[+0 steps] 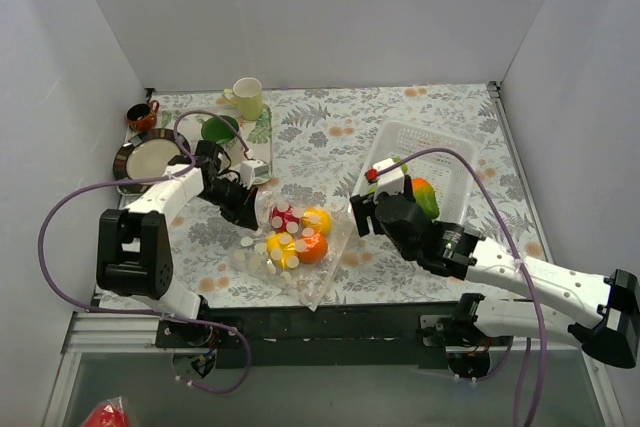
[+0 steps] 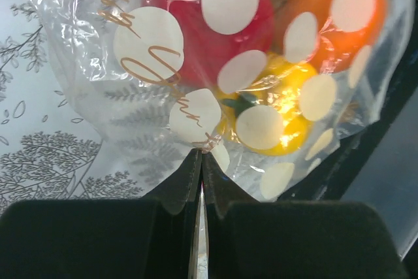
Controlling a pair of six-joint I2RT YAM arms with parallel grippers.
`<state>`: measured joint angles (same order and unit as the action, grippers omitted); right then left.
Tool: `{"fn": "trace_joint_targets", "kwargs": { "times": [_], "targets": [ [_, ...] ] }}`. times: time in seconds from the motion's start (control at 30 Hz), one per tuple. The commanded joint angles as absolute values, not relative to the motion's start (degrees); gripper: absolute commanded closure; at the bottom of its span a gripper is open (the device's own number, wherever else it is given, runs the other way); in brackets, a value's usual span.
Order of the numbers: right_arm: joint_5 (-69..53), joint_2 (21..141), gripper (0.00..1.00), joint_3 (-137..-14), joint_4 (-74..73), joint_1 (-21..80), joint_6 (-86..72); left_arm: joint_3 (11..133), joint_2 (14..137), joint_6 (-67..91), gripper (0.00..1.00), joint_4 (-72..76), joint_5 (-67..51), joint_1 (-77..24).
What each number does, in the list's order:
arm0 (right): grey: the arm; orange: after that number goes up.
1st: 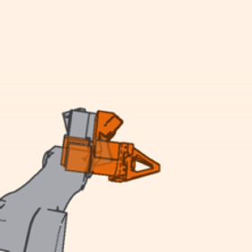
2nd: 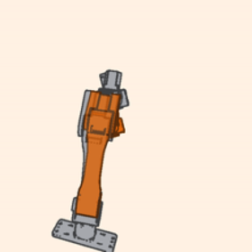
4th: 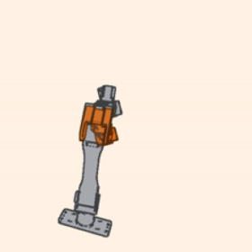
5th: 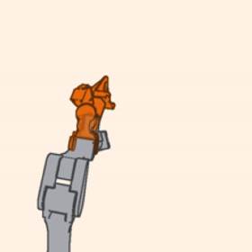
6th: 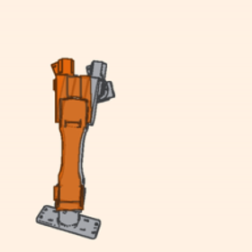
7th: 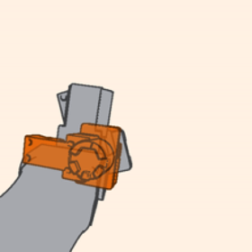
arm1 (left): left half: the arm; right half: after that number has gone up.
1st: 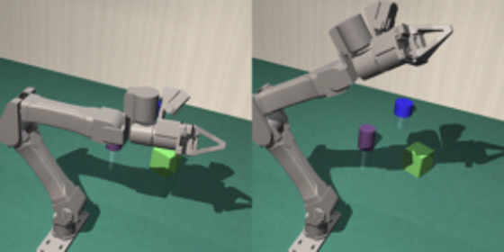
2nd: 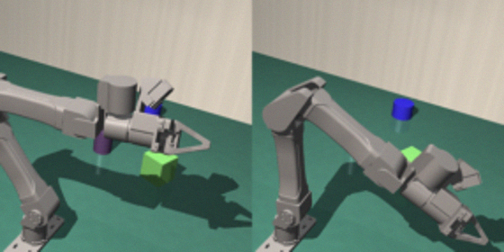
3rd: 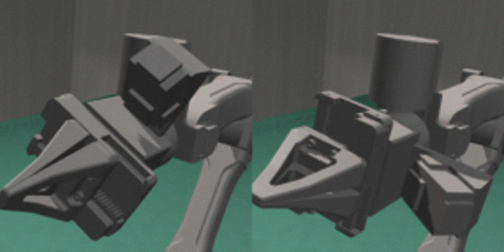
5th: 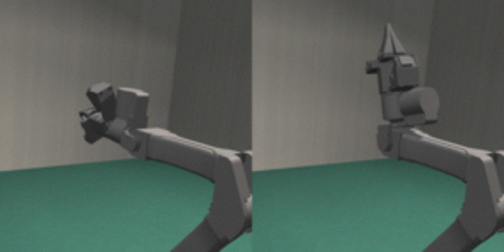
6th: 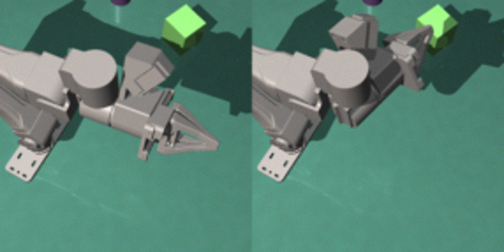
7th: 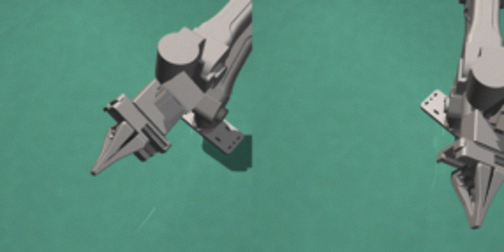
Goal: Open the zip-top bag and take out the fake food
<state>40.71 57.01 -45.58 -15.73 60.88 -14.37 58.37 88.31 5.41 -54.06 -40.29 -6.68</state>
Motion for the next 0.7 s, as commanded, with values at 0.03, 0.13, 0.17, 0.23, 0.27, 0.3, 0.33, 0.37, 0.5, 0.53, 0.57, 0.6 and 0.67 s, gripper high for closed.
{"fn": "trace_joint_targets", "kwargs": {
  "times": [0.03, 0.13, 0.17, 0.23, 0.27, 0.3, 0.33, 0.37, 0.5, 0.53, 0.57, 0.6, 0.67],
  "targets": [
    [39.82, 56.78, 0.25, -39.48, -11.09, 71.43, -13.10, 54.85, 89.73, 6.15, 1.00, -44.58, -31.83, -6.68],
    [39.99, 58.00, 0.35, -36.84, -8.88, 74.00, -14.15, 52.74, 91.31, 6.42, 1.00, -41.59, -28.67, -6.68],
    [38.95, 58.53, 0.38, -36.48, -7.57, 74.18, -14.32, 52.30, 91.58, 6.50, 1.00, -40.88, -28.13, -6.68],
    [37.80, 60.29, 0.45, -35.86, -5.81, 74.62, -14.50, 51.33, 92.55, 6.59, 1.00, -39.56, -26.99, -6.77],
    [36.75, 61.08, 0.46, -35.34, -3.63, 74.71, -14.33, 51.07, 92.72, 6.68, 1.00, -39.20, -26.72, -6.77],
    [36.22, 62.48, 0.48, -35.16, -2.39, 74.88, -14.24, 50.80, 93.16, 6.77, 1.00, -39.03, -26.63, -6.77],
    [35.60, 63.19, 0.48, -35.07, -1.33, 75.06, -14.06, 50.71, 93.16, 6.94, 1.00, -38.68, -26.54, -6.94],
    [34.29, 63.98, 0.48, -35.16, 1.20, 75.15, -13.63, 50.54, 93.34, 7.03, 1.00, -38.50, -26.37, -6.94],
    [31.29, 68.62, 0.37, -34.98, 7.90, 75.32, -12.13, 50.10, 92.99, 7.03, 1.00, -38.50, -26.46, -7.29],
    [30.59, 69.77, 0.35, -35.24, 8.87, 75.32, -12.04, 50.10, 92.99, 6.94, 1.00, -38.50, -26.46, -7.29],
    [30.15, 70.92, 0.33, -35.59, 9.49, 75.32, -11.69, 50.18, 93.08, 6.94, 1.00, -38.50, -26.46, -7.38],
    [29.80, 73.36, 0.29, -36.47, 10.88, 75.32, -11.52, 50.19, 93.08, 6.86, 1.00, -38.50, -26.46, -7.38],
    [28.39, 75.84, 0.20, -37.26, 12.65, 75.32, -10.55, 50.18, 93.08, 6.77, 1.00, -38.58, -26.63, -7.38]
  ]
}}
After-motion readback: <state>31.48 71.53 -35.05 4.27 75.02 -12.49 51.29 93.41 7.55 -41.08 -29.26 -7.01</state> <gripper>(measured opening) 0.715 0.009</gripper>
